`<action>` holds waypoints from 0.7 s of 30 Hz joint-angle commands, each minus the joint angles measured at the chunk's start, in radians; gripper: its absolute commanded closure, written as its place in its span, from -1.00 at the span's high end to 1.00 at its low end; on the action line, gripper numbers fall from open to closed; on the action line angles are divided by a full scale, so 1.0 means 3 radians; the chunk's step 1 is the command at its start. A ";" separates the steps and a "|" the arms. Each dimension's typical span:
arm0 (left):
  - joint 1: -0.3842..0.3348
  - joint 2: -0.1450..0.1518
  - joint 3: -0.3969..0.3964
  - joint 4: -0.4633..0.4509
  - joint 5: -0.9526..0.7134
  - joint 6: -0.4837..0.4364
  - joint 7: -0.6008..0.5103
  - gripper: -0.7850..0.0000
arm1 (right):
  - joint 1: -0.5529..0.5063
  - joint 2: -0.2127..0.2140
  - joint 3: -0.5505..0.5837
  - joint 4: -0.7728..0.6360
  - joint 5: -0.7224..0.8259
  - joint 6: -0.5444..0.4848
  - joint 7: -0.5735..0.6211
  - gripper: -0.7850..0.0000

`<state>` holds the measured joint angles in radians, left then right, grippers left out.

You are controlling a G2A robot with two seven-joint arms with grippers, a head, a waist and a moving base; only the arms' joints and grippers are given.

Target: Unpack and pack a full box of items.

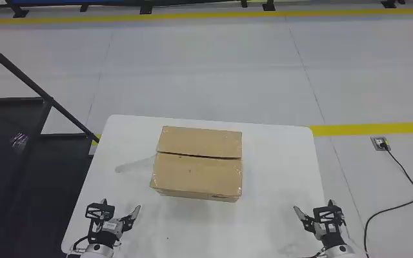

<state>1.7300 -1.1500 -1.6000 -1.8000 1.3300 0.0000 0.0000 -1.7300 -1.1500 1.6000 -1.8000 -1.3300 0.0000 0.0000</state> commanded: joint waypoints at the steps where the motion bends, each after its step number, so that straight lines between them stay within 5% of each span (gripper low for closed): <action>1: 0.0000 0.0000 0.0000 0.0000 0.0000 0.0000 0.0000 1.00 | 0.0000 0.0000 0.0000 0.0000 0.0000 0.0000 0.0000 1.00; 15: -0.0001 0.0000 0.0008 -0.0007 -0.0008 -0.0026 0.0008 1.00 | 0.0000 0.0000 0.0000 0.0000 0.0000 0.0000 0.0000 1.00; 21: -0.0030 -0.0010 -0.0061 0.0065 -0.0307 -0.0214 0.0164 1.00 | 0.0103 -0.0008 -0.0180 -0.0174 -0.0012 -0.0282 0.0190 1.00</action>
<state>1.7241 -1.1522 -1.6104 -1.7836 1.2635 -0.0579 0.0375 -1.7054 -1.1511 1.5569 -1.8378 -1.3444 -0.0720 0.0503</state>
